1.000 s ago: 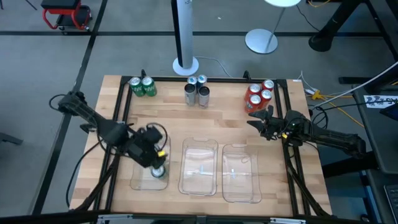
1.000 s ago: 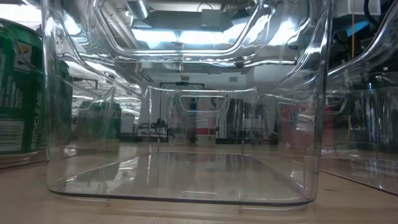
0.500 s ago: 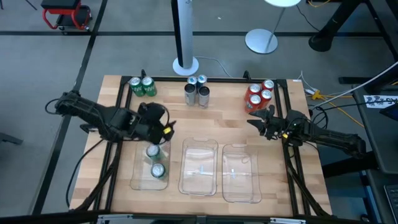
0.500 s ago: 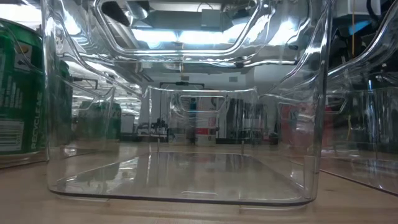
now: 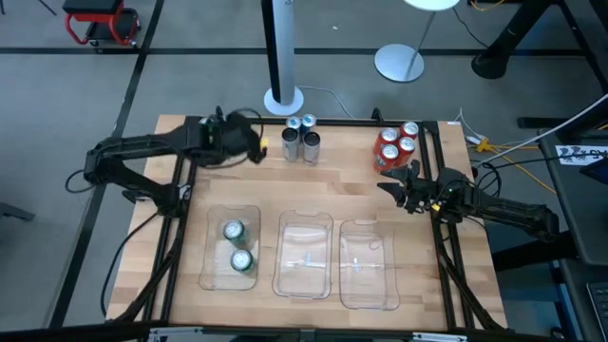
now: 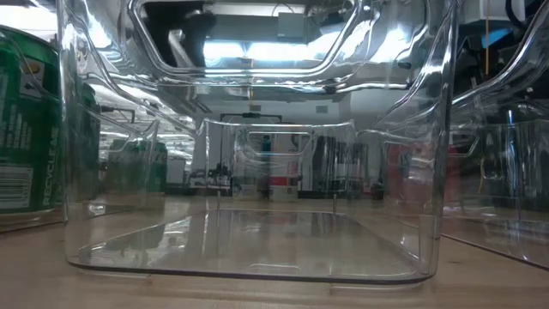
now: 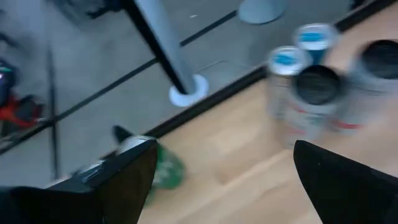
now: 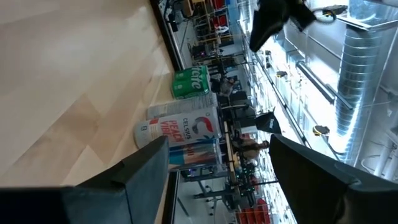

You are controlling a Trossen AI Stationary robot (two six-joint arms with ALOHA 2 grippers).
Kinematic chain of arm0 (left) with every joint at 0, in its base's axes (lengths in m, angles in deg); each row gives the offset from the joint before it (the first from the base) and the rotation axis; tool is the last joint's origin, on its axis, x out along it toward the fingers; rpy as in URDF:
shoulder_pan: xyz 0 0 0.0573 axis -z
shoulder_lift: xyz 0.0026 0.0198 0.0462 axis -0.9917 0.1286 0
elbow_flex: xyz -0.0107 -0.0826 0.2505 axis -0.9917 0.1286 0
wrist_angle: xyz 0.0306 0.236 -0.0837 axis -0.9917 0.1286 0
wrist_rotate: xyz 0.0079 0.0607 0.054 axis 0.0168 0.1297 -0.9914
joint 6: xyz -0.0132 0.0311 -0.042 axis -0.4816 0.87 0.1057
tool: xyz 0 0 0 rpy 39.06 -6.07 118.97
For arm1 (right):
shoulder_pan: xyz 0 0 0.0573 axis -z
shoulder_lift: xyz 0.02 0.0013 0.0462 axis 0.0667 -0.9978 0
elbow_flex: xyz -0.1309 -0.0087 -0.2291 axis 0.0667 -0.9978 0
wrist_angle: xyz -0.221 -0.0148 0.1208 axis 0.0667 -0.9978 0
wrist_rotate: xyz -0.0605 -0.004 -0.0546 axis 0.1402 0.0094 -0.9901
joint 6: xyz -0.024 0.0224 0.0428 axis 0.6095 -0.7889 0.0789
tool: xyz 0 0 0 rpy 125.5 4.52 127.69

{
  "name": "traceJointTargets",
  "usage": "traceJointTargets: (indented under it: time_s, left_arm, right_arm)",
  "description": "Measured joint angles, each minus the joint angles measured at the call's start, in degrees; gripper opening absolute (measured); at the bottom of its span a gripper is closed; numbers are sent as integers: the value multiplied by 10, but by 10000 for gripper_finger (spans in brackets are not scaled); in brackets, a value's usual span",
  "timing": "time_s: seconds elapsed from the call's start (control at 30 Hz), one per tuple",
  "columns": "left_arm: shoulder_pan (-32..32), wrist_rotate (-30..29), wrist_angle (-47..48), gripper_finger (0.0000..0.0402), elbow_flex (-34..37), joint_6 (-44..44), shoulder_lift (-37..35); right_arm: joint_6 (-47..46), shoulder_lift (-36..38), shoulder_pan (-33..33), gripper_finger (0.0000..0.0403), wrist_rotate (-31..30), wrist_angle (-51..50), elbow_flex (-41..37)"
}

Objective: Sort soda cans
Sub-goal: Put the right green soda can into the left transparent bin

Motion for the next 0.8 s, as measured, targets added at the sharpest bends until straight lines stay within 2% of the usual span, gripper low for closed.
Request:
traceJointTargets:
  time_s: [0.13, 0.37, 0.63, 0.8]
  left_arm:
    - [-72, 7, 1, 363, 0, 40, 0]
    - [-175, 57, 0, 363, 0, 100, 0]
    - [-254, 128, -28, 363, 10, 194, 0]
    - [-297, 196, -74, 363, 42, 232, 0]
  right_arm:
    - [0, 0, 0, 278, 0, -15, 0]
    - [0, 0, 0, 278, -1, -21, 1]
    - [0, 0, 0, 278, -2, -22, 1]
    - [0, 0, 0, 278, -2, -25, 1]
